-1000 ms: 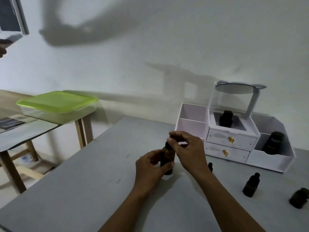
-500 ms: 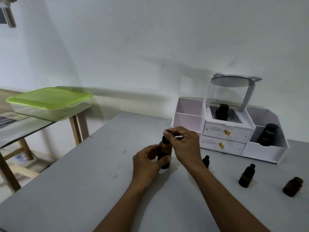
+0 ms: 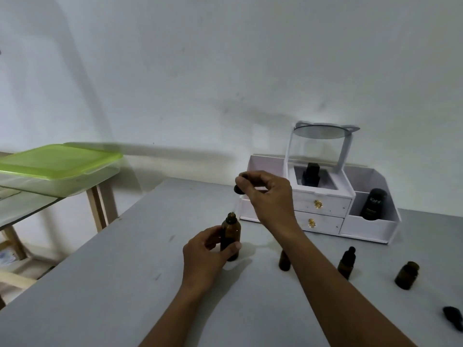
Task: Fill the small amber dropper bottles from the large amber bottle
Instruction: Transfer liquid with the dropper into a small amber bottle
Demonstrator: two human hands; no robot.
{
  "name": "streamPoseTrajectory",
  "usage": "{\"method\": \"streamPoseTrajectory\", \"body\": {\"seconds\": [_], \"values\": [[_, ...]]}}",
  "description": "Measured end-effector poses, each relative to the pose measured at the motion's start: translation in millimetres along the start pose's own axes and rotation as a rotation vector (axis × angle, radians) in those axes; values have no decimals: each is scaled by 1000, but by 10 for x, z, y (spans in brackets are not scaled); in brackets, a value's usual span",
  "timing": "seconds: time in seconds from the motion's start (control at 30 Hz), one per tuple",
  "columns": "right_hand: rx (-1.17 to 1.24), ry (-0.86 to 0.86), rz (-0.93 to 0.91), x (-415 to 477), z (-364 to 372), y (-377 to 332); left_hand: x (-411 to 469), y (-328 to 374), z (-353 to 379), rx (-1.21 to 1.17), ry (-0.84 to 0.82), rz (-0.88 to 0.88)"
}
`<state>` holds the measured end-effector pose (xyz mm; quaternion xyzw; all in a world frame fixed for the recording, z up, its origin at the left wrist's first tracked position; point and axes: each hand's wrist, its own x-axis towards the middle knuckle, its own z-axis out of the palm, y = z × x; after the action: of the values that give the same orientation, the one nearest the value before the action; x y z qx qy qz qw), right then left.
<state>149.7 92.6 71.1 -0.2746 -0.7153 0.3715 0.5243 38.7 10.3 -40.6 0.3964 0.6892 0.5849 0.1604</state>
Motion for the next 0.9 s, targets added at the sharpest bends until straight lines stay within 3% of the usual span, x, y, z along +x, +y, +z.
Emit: {"method": "streamPoseTrajectory", "body": {"seconds": [0.1, 0.23, 0.57, 0.9], "values": [[51, 35, -31, 83, -190, -180, -98, 107, -16, 2, 126, 21], [117, 110, -74, 78, -565, -334, -357, 383, 41, -34, 237, 205], [-75, 250, -72, -360, -1956, -216, -920, 883, 1127, -81, -189, 253], [-257, 420, 44, -687, -3035, 117, -1178, 1099, 2171, -141, -452, 144]]}}
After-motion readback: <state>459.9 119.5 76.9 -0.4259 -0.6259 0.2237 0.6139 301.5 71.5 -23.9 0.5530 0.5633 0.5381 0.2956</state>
